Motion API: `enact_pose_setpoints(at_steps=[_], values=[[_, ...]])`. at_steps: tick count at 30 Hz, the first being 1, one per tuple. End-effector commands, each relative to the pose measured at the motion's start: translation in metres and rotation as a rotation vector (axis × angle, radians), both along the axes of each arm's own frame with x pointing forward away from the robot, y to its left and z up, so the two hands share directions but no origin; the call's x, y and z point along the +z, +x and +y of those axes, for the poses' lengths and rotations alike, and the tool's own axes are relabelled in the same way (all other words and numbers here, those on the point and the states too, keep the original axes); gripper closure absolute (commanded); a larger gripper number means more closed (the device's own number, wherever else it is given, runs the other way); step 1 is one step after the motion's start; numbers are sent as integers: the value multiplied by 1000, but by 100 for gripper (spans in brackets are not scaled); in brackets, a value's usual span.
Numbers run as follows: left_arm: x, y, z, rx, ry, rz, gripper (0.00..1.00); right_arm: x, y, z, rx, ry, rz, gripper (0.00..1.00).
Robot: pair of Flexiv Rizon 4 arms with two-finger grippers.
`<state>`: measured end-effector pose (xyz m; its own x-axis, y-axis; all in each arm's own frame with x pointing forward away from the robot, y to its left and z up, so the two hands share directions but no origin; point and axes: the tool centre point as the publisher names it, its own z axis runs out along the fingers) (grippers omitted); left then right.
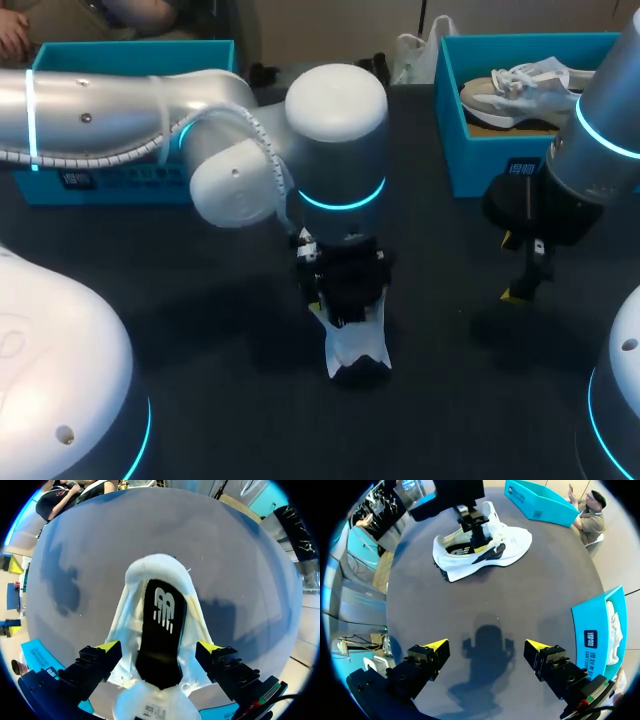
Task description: Take the shoe out of the shoebox, open the shoe tongue, remove and reinsert the insole, then place the shoe into the shoebox
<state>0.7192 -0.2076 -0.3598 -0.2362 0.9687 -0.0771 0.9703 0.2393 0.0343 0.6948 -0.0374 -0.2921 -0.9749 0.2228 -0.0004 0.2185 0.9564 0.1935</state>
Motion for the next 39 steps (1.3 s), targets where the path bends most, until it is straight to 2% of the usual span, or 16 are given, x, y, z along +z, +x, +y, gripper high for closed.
enact_pose_setpoints(at_steps=[1, 15, 27, 32, 38, 39], values=[[8, 6, 11, 1, -39, 8, 0, -1, -1, 0, 0, -1, -2, 0], [30, 29, 14, -9, -73, -30, 0, -1, -1, 0, 0, -1, -2, 0], [61, 62, 29, -23, -77, -51, 0, -1, -1, 0, 0, -1, -2, 0], [67, 84, 35, -57, -81, -27, 0, -1, -1, 0, 0, -1, -2, 0], [69, 97, 35, -98, -93, -10, 0, -1, -1, 0, 0, -1, -2, 0], [68, 98, 35, -110, -88, -13, 5, -1, -1, 0, 0, -1, -2, 0]])
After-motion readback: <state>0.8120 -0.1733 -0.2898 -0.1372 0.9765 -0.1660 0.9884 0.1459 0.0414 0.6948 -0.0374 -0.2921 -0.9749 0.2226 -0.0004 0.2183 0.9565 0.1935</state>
